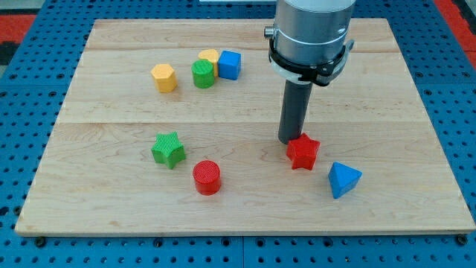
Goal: Move the red star diagonal top right to the triangle
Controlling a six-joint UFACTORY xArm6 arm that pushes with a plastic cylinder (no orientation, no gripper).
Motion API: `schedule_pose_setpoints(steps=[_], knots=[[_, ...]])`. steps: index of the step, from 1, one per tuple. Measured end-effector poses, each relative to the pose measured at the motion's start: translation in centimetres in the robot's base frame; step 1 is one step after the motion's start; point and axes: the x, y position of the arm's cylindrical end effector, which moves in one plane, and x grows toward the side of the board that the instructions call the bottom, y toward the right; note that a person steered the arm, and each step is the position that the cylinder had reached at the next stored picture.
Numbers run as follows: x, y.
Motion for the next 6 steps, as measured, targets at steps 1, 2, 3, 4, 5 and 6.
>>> schedule_pose_setpoints(steps=[1, 2, 3, 4, 5, 6], knots=[[0.1, 0.3], [1.0, -3.7], [4.3, -3.5], [2.0, -0.9], [1.2, 6.2], [-0.6, 6.1]])
